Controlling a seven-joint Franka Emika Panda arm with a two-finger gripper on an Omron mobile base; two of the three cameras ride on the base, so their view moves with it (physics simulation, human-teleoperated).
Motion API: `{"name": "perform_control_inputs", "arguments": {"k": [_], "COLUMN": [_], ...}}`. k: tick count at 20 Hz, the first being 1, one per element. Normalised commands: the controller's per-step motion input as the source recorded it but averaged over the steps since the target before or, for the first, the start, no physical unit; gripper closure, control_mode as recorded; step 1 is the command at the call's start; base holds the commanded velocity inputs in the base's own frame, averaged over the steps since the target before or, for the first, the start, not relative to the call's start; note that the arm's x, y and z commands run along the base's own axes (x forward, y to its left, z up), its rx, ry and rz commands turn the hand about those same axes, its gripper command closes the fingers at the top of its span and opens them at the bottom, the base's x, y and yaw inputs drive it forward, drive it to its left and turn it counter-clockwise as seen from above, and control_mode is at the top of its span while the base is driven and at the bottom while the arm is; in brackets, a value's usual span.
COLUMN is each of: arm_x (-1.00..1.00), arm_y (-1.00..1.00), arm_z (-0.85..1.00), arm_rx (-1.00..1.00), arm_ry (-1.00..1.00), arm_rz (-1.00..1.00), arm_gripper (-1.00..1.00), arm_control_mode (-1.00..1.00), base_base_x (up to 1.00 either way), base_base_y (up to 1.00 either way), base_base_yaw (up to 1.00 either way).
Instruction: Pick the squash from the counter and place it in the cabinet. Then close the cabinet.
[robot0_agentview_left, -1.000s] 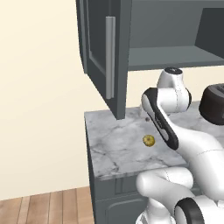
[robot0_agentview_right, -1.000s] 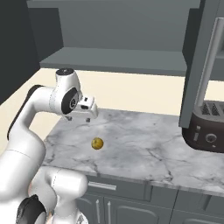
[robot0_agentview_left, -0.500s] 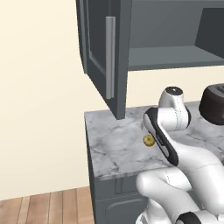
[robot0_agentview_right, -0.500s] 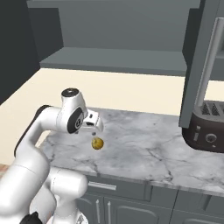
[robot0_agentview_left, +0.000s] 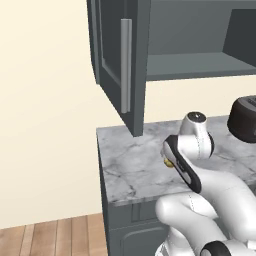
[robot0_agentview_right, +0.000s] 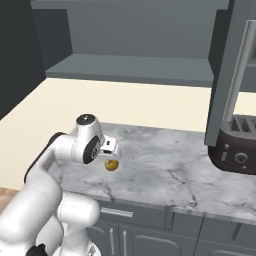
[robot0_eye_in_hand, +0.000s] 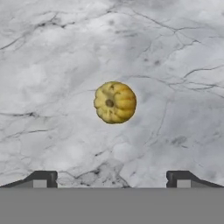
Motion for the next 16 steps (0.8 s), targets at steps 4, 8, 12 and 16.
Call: {"name": "perform_control_inputs", "arguments": {"k": [4,8,12,16], "arm_x": [0.23,0.31,0.44,0.51], "arm_y": [-0.03,0.00,0.00,-0.01], "arm_z": [-0.47,-0.45,-0.40,-0.38], "arm_rx": [0.00,0.00,0.00,0.00], "arm_ry": [0.00,0.00,0.00,0.00], "arm_rz": [0.00,0.00,0.00,0.00], "arm_gripper": [-1.00,-1.00,-1.00,-1.00], "arm_control_mode": [-1.00,-1.00,-1.00,-1.00], "base_base_x": [0.00,0.00,0.00,0.00], "base_base_y": [0.00,0.00,0.00,0.00], "base_base_yaw": [0.00,0.00,0.00,0.00]}}
